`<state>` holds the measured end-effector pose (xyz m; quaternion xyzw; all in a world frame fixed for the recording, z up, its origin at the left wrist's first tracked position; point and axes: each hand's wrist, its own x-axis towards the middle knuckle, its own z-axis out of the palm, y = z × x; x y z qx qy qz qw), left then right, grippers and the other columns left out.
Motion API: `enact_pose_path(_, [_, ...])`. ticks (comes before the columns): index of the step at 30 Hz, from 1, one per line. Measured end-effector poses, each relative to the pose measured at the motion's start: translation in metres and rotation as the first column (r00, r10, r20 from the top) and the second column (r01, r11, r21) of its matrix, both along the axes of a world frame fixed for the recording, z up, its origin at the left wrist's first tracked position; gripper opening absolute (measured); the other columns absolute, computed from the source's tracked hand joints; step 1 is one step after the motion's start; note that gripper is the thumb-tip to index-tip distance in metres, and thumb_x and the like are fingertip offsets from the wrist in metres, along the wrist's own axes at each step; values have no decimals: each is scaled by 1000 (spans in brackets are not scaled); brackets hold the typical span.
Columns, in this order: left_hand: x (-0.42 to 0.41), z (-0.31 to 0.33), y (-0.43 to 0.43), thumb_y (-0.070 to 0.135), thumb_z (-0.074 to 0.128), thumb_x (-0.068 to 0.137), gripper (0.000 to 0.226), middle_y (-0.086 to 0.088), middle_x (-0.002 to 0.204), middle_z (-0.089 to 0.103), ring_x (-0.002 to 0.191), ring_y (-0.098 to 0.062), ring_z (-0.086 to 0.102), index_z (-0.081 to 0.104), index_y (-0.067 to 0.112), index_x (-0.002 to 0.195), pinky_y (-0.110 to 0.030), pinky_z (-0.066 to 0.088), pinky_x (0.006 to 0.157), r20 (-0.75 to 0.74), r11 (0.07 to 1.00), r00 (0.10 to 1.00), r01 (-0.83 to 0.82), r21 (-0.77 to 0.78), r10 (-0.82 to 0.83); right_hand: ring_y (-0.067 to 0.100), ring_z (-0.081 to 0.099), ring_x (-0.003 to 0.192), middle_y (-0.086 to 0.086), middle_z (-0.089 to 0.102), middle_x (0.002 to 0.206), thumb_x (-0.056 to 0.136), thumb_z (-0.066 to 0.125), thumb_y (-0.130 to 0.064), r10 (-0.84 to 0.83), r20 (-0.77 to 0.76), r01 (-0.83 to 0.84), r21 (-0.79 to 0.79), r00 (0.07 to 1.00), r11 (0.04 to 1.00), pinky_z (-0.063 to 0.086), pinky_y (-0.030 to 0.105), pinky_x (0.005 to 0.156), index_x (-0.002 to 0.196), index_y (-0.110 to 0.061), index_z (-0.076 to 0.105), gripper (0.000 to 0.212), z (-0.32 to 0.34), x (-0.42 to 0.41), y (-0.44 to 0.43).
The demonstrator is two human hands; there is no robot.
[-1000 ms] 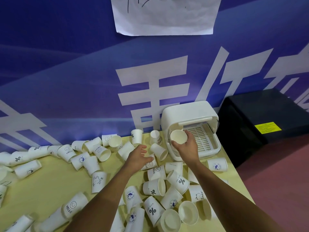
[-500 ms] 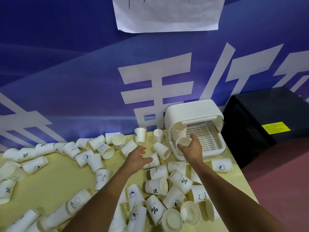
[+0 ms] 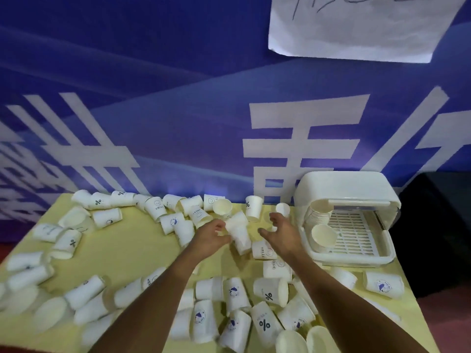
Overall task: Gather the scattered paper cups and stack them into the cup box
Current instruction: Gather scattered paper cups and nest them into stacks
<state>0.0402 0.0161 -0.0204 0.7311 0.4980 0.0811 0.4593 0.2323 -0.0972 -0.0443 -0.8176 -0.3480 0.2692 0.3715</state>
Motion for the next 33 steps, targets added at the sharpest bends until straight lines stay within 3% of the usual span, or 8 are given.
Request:
enact_pose_path(7, [-107,4,30,25,76,81,42,-2,117,63,108,-16,60,63,13,119,-29,48,95,1,980,980,-197,18,197,23,60,117,6,63,129,80,82,-32,253,-2,-253,-19,967,967,45,31,94,135,-12,55,65,5,-84,76])
enact_pose_path(13, [-206,-7,51,25,76,82,40,-6,119,63,110,-20,59,64,11,117,-28,46,95,-3,917,918,-397,19,398,23,58,118,6,60,133,79,82,-32,465,15,-464,-41,885,885,47,35,98,136,-11,54,67,9,-176,136])
enact_pose_path(16, [-255,-14,61,23,76,82,38,-7,118,62,108,-20,59,64,10,116,-24,45,86,14,881,882,-472,19,472,22,56,122,6,56,137,81,80,-37,550,29,-547,-65,835,835,48,37,100,140,-13,51,69,8,-222,164])
enact_pose_path(19, [-301,-24,71,25,77,80,37,-5,117,63,106,-19,59,64,13,113,-28,49,85,6,839,839,-544,9,544,22,56,122,7,56,136,82,79,-38,614,51,-610,-84,787,788,45,31,98,140,-12,50,70,5,-263,187])
enact_pose_path(23, [-357,-33,83,23,76,82,39,-4,121,62,111,-23,59,62,10,116,-28,45,92,-14,791,791,-611,33,611,22,56,121,8,56,136,82,78,-40,683,54,-675,-108,729,730,47,34,98,140,-12,50,70,-2,-318,217])
enact_pose_path(28, [-417,-44,102,26,74,83,45,-4,126,61,111,-19,57,60,12,124,-20,38,88,-69,762,760,-639,101,646,22,55,124,8,54,139,82,78,-41,746,40,-736,-140,665,663,48,36,99,142,-14,48,71,-13,-381,248])
enact_pose_path(33, [-458,-57,115,22,75,81,45,-4,123,63,116,-20,57,62,11,123,-27,41,96,-38,693,699,-698,180,714,23,54,124,10,53,139,83,77,-39,798,17,-785,-171,602,595,46,35,100,142,-12,48,71,-26,-433,274])
